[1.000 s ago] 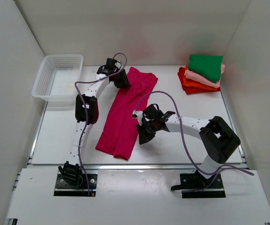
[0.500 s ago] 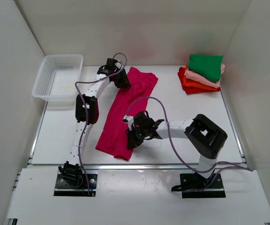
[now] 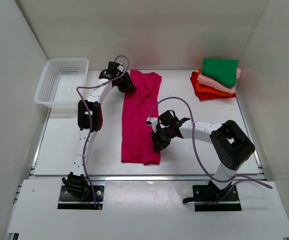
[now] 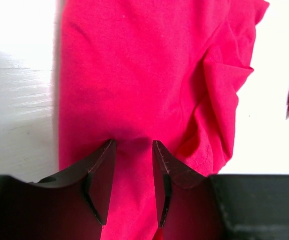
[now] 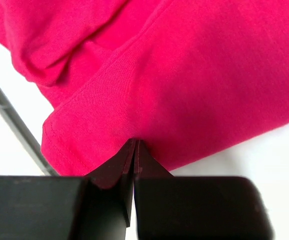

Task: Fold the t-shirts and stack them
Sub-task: Rotate the tshirt 90 degrees

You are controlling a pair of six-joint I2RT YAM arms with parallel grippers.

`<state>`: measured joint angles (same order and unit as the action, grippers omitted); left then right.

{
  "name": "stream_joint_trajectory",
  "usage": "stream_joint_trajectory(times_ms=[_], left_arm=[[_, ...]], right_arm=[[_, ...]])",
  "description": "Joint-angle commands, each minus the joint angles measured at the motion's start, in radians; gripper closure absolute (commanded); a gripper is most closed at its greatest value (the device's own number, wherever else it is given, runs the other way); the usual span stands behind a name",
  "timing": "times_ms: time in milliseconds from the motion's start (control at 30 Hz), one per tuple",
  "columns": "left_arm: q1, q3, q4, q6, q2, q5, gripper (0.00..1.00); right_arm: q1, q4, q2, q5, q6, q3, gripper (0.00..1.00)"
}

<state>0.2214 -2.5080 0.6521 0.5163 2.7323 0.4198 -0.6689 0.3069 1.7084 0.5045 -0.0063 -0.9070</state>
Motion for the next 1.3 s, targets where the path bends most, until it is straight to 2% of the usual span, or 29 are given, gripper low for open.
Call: stream_joint_trajectory(times_ms=[0, 133, 200, 267, 333, 367, 400, 433, 500, 533, 567, 633, 800, 867, 967, 1033, 1267], left_arm=[[0.007, -0.008, -0.034, 0.033, -0.039, 0.045, 0.54], [0.018, -0.093, -0.1, 0.109, -0.066, 0.151, 0.53], [0.027, -0.138, -0.127, 0.143, -0.103, 0.177, 0.53], [0.033, -0.121, -0.146, 0.162, -0.192, 0.191, 0.53], [0.038, -0.06, -0.061, 0.086, -0.285, 0.162, 0.52], [0.041, 0.031, -0.039, 0.056, -0.363, 0.122, 0.52], [0.041, 0.193, -0.019, 0.004, -0.46, 0.094, 0.52], [0.036, 0.301, -0.057, -0.013, -0.52, 0.082, 0.53], [0.012, 0.787, -0.236, 0.025, -0.786, 0.092, 0.52], [-0.02, 1.01, -0.375, 0.089, -0.915, 0.102, 0.52], [-0.057, 1.102, -0.481, 0.108, -0.974, 0.109, 0.53], [-0.108, 1.299, -0.494, 0.114, -1.144, 0.123, 0.52], [-0.174, 1.455, -0.347, 0.019, -1.389, 0.113, 0.52], [-0.189, 1.547, -0.355, 0.028, -1.506, 0.12, 0.52], [-0.192, 1.652, -0.39, 0.059, -1.598, 0.137, 0.51], [-0.177, 1.687, -0.399, 0.065, -1.635, 0.134, 0.52], [-0.185, 1.749, -0.368, 0.054, -1.678, 0.16, 0.51]], right_arm=[[0.017, 0.19, 0.028, -0.184, -0.146, -0.012, 1.0], [0.008, 0.204, -0.068, -0.202, -0.13, -0.05, 1.0], [-0.024, 0.189, -0.116, -0.242, -0.06, -0.055, 1.0], [-0.061, 0.135, -0.191, -0.273, 0.001, -0.061, 0.93], [-0.115, 0.057, -0.233, -0.314, 0.139, -0.034, 0.81], [-0.129, 0.029, -0.256, -0.349, 0.166, -0.026, 0.78], [-0.162, -0.006, -0.271, -0.391, 0.204, -0.006, 0.73], [-0.193, -0.034, -0.273, -0.411, 0.228, -0.007, 0.73], [-0.233, -0.052, -0.256, -0.438, 0.259, -0.016, 0.73], [-0.268, -0.067, -0.244, -0.466, 0.275, -0.024, 0.73], [-0.288, -0.08, -0.234, -0.483, 0.282, -0.027, 0.73], [-0.343, -0.127, -0.202, -0.504, 0.302, -0.021, 0.73], [-0.38, -0.178, -0.121, -0.557, 0.312, -0.013, 0.7], [-0.38, -0.209, -0.092, -0.555, 0.31, -0.016, 0.69], [-0.391, -0.221, -0.047, -0.566, 0.302, -0.032, 0.67], [-0.399, -0.221, -0.023, -0.573, 0.295, -0.059, 0.61], [-0.419, -0.172, 0.005, -0.641, 0.325, -0.085, 0.55]])
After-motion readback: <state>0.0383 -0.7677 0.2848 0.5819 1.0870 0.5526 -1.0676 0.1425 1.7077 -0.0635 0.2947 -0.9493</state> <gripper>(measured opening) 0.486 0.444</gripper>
